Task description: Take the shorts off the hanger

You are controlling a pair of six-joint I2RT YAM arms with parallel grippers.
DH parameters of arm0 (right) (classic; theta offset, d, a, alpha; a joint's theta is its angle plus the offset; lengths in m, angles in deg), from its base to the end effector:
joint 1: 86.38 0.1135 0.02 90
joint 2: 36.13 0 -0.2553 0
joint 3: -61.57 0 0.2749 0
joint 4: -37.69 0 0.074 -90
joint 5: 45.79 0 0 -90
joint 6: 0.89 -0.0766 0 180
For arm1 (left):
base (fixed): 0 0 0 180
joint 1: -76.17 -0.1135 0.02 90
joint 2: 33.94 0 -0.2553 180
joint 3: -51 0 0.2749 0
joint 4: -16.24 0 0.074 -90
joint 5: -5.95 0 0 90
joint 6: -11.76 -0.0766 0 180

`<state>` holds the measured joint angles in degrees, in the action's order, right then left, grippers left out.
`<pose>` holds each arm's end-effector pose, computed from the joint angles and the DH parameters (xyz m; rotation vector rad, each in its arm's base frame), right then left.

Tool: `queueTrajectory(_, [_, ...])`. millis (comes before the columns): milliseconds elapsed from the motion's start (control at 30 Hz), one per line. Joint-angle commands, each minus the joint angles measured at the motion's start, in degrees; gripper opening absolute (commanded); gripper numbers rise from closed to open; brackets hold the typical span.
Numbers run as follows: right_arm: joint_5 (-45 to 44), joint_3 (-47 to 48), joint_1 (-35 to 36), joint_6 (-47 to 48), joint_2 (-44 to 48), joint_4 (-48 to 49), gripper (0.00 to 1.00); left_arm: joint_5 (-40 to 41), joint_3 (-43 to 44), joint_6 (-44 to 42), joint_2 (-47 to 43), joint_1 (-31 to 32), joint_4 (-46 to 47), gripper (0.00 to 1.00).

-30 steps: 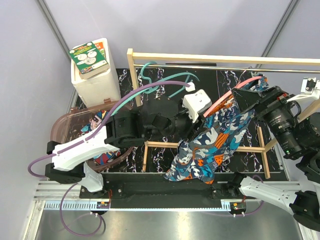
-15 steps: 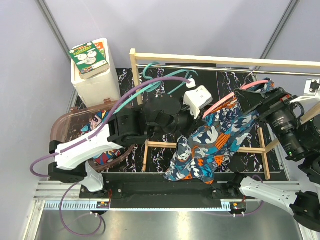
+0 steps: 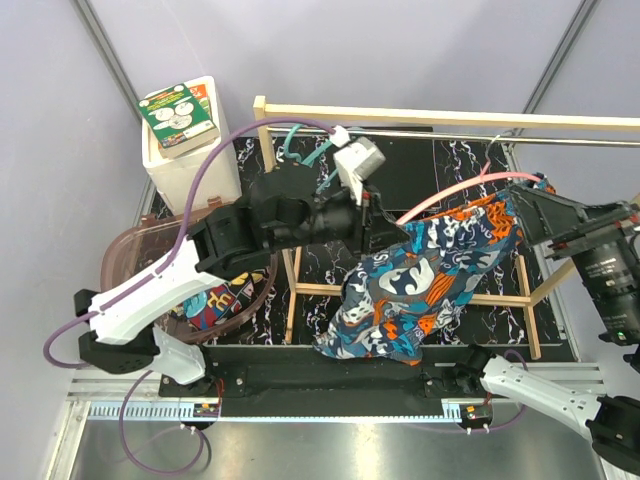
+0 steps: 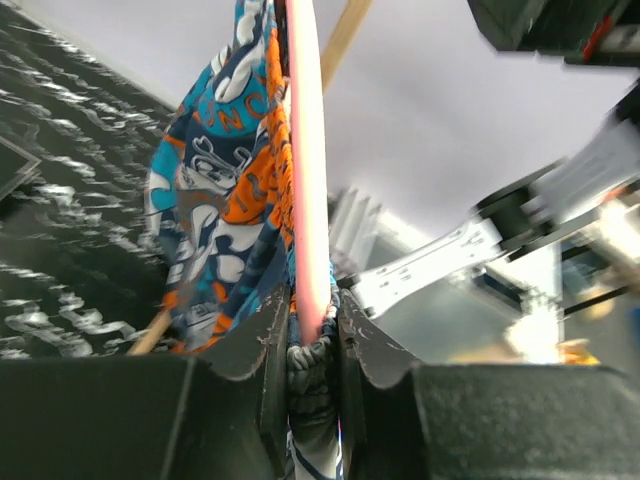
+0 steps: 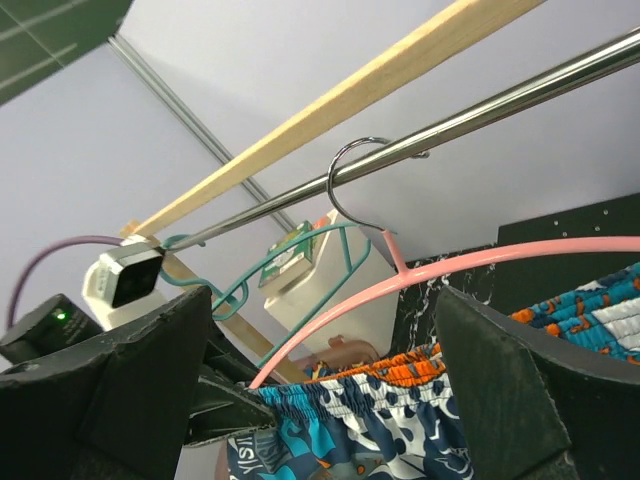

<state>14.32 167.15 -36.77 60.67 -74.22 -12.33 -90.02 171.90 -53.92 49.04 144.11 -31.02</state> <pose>0.0668 0.0196 0.5671 0.2213 1.3359 0.8283 0.1255 -0.3309 0.5115 0.7876 1.7408 -1.2372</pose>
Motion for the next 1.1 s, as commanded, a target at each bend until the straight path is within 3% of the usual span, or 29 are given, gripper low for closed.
queueTrajectory(0, [0.4,-0.1,0.0,2.8,0.7,4.9,1.0,-10.3,-3.8,12.6,-5.2,-4.4,17.7,0.0])
queueTrajectory(667, [-2.4,0.7,0.0,4.1,1.3,5.0,1.0,-23.0,-9.0,27.4,-6.2,-9.3,37.1,0.0])
queueTrajectory(933, [-12.9,0.2,0.0,4.2,4.1,5.7,1.0,-21.3,-9.3,29.6,-6.5,-9.6,38.4,0.0])
queueTrajectory(1067, [-13.2,0.0,-0.1,4.4,4.6,5.6,1.0,-17.9,-12.3,35.8,-8.1,-9.8,40.9,0.0])
